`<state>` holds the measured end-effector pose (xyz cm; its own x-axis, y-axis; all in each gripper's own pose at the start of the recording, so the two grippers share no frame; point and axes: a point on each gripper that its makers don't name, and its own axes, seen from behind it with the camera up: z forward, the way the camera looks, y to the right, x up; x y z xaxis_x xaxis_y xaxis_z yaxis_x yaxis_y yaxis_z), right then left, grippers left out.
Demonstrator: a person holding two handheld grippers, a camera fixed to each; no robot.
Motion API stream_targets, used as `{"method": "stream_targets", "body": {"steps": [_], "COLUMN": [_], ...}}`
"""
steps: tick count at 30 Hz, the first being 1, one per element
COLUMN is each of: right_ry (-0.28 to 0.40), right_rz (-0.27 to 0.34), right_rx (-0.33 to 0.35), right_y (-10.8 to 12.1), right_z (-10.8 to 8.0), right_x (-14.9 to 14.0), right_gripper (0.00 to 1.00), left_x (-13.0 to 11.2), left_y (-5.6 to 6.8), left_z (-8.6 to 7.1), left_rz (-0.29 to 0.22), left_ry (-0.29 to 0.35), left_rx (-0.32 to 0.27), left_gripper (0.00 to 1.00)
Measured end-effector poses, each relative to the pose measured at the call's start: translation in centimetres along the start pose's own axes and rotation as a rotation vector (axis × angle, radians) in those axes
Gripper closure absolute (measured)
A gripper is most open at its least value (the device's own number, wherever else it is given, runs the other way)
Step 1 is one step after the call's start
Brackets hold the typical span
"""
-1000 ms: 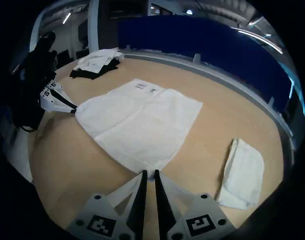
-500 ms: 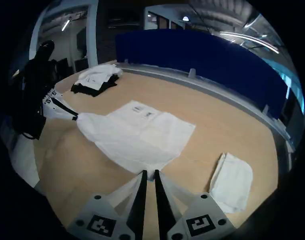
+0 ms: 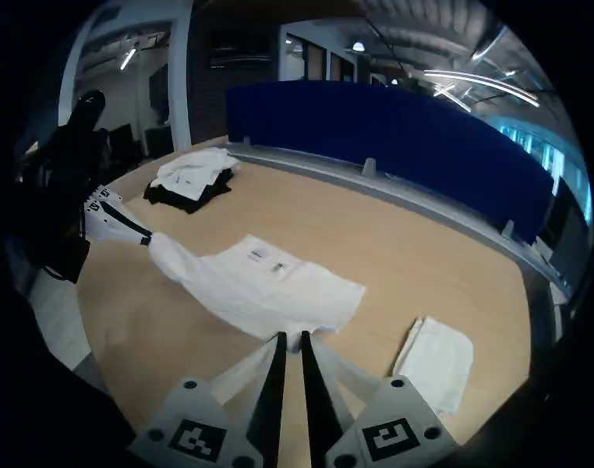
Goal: Fold towel
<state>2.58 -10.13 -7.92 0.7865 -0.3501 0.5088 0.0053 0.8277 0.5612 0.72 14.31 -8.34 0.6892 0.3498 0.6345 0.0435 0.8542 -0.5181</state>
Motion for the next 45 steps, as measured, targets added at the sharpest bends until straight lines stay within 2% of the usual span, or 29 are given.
{"method": "stream_targets", "body": {"steps": [8, 14, 20, 26, 35, 45], "right_ry": [-0.007, -0.011, -0.013, -0.027, -0.060, -0.102], "right_rz": [-0.006, -0.005, 0.000, 0.015, 0.040, 0.056], "right_rx": [0.005, 0.007, 0.005, -0.003, -0.017, -0.024], "right_y": [-0.2, -0.2, 0.1, 1.0, 3.0, 5.3], "right_z": [-0.4, -0.2, 0.4, 1.6, 4.5, 7.9], "right_x": [-0.1, -0.2, 0.0, -0.3, -1.0, -1.6], "right_gripper": [0.86, 0.86, 0.86, 0.86, 0.86, 0.86], "left_x": [-0.1, 0.0, 0.0, 0.6, 1.0, 1.4], "left_y": [0.3, 0.0, -0.4, -0.9, -2.0, -3.5], "left_z": [-0.4, -0.3, 0.2, 1.5, 4.8, 8.8], "left_rz": [-0.011, -0.018, -0.048, -0.090, -0.153, -0.160], "left_ry": [-0.003, -0.004, -0.024, -0.030, -0.062, -0.098], "left_rx": [0.002, 0.008, 0.012, 0.022, 0.021, 0.019], "left_gripper": [0.92, 0.92, 0.93, 0.92, 0.92, 0.92]}}
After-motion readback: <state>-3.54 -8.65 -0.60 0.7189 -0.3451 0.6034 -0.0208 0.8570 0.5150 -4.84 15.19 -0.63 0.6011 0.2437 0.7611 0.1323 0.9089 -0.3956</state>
